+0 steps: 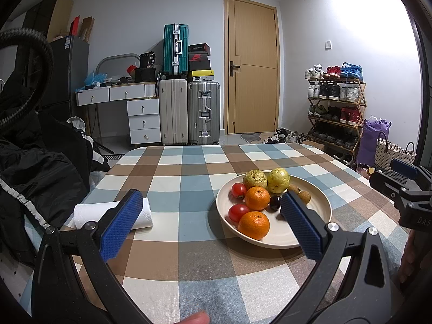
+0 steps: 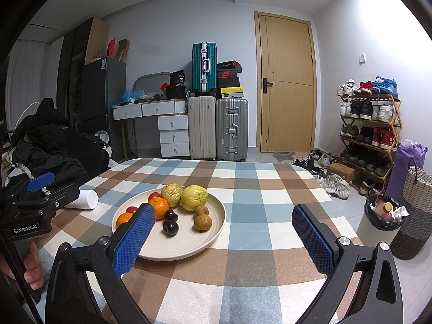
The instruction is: Organize fruits
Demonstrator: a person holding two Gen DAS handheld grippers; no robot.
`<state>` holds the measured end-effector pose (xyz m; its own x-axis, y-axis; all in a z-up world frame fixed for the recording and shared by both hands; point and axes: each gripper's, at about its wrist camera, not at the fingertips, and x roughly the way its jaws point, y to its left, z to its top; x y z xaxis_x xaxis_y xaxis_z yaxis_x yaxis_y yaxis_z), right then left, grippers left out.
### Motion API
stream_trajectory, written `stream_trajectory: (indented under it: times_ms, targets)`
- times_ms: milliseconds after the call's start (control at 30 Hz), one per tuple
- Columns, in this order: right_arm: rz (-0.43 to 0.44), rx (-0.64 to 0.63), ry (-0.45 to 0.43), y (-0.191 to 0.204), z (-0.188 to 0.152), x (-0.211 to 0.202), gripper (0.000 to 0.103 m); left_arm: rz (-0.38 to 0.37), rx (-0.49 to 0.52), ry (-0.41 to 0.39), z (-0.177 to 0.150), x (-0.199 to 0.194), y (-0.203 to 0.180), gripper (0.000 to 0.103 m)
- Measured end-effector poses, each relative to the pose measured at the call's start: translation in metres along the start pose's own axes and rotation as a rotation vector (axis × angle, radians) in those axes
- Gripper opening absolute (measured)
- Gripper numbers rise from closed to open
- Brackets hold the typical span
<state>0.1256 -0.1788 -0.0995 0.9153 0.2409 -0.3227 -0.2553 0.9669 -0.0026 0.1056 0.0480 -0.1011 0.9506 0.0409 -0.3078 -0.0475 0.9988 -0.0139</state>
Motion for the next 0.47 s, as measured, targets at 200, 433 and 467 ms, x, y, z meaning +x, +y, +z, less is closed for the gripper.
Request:
stream_trajectory:
  times_ms: [200, 433, 467]
  targets:
    - [0.0, 0.0, 0.0, 0.0, 0.0, 0.0, 0.103, 0.0, 0.0, 0.0, -0.0001, 0.0001, 0.0001, 0.102]
    - [0.0, 0.0, 0.0, -0.0001, -0.0001, 0.0002, 0.103, 0.001, -0.001, 0.0, -0.0001, 0.0001, 0.0003, 0.102]
    - [0.0, 0.0, 0.0, -0.0001, -0.0001, -0.0003, 0.103, 0.0, 0.0, 0.0, -0.0003, 0.0004, 0.0003, 0.102]
